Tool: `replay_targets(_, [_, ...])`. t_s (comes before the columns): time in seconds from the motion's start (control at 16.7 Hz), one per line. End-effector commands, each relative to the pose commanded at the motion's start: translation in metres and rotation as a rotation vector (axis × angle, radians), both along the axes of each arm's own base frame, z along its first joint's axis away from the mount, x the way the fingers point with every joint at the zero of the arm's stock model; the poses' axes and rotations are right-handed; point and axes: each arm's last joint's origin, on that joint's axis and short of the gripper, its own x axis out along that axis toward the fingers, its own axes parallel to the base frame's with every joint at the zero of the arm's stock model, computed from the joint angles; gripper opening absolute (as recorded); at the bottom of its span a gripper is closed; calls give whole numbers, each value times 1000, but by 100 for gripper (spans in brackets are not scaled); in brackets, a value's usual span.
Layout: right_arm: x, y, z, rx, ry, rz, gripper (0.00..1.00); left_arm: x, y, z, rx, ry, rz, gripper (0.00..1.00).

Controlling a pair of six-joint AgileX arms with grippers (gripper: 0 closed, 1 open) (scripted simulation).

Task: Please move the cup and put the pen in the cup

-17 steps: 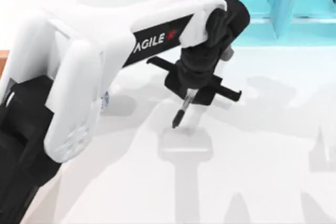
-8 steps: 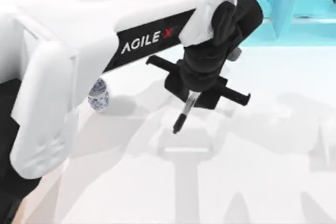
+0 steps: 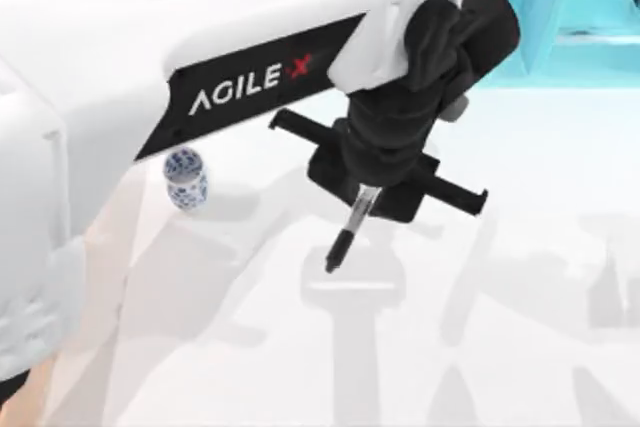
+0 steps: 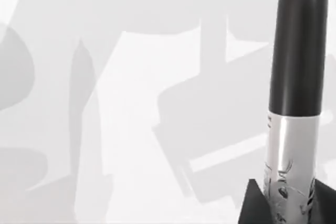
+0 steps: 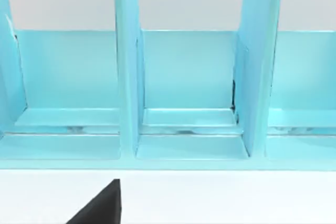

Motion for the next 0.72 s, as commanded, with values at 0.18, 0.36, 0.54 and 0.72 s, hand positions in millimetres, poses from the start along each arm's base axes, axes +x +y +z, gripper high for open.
replay_targets(0.18, [0,0,0,0,0,0,100,-7,0,3,5,4,-1,0])
replay_targets(0.36, [0,0,0,0,0,0,100,-4,1,3,3,4,2,0])
replay_targets(0.54, [0,0,0,0,0,0,100,-3,3,4,-9,-11,3,0])
replay_targets(0.72, [0,0,0,0,0,0,100,6,12,3,-74,-64,3,0])
